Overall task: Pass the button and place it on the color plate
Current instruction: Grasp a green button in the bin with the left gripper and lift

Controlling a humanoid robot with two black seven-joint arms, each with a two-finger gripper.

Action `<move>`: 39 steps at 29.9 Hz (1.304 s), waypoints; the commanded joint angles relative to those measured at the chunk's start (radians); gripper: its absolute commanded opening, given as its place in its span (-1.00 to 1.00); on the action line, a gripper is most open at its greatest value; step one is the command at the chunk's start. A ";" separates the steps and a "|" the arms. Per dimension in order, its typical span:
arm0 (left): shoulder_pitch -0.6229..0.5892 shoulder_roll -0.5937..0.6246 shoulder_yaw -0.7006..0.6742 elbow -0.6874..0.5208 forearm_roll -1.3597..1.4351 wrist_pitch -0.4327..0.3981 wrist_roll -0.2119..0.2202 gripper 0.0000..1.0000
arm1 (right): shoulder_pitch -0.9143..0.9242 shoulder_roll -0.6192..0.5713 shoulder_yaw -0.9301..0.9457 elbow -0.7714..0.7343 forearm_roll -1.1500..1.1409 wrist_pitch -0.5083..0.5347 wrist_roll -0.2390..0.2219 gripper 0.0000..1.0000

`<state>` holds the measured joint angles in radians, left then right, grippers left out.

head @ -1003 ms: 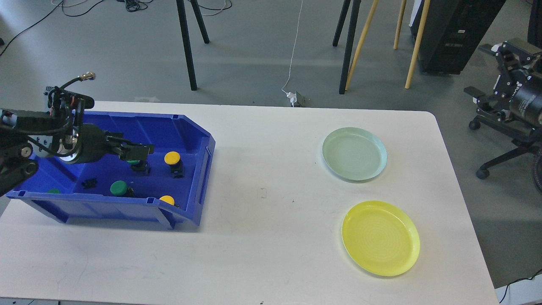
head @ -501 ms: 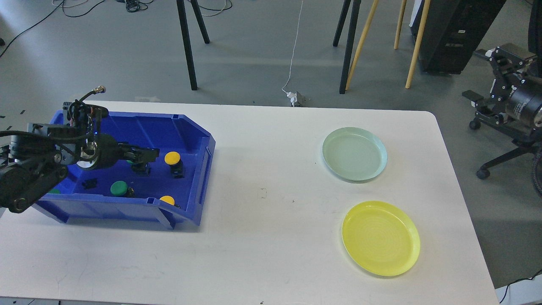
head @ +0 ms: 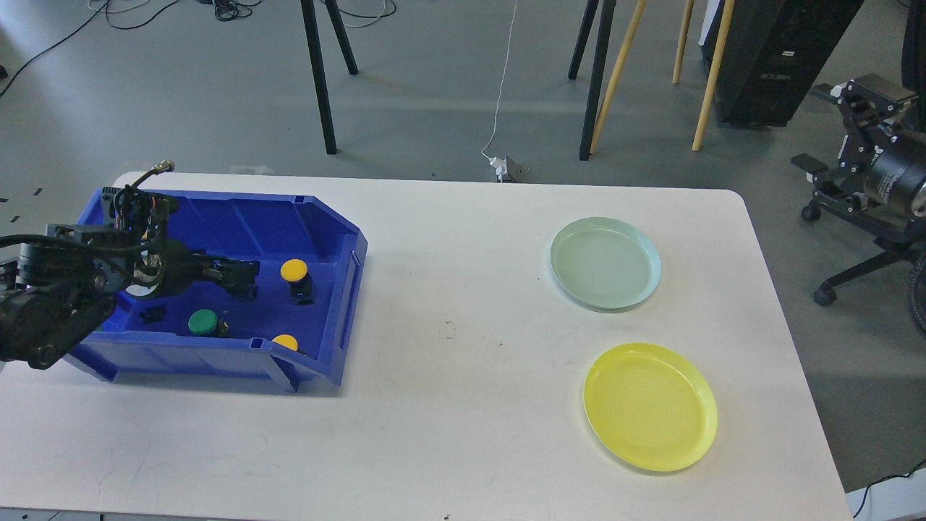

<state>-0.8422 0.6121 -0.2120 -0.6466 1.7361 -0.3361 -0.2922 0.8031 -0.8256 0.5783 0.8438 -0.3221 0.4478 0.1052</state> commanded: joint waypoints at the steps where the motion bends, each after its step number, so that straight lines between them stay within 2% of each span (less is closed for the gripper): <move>1: 0.000 -0.017 0.000 0.027 -0.001 0.000 -0.004 1.00 | 0.001 0.002 0.000 0.000 0.000 -0.001 0.001 0.98; 19: 0.018 -0.025 0.019 0.041 0.000 0.002 -0.015 0.97 | 0.001 0.011 0.000 0.001 -0.017 -0.017 0.001 0.98; 26: 0.018 -0.031 0.005 0.039 -0.007 0.006 -0.068 0.89 | 0.001 0.011 0.000 0.001 -0.023 -0.017 0.001 0.98; 33: 0.020 -0.049 0.019 0.067 -0.063 0.065 -0.074 0.89 | 0.001 0.013 0.000 0.001 -0.023 -0.017 0.001 0.98; 39: 0.022 -0.071 0.023 0.088 -0.047 0.068 -0.064 0.46 | 0.001 0.013 0.000 0.001 -0.025 -0.017 0.001 0.98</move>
<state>-0.8209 0.5439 -0.1902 -0.5623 1.6838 -0.2692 -0.3596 0.8039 -0.8130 0.5783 0.8453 -0.3463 0.4310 0.1059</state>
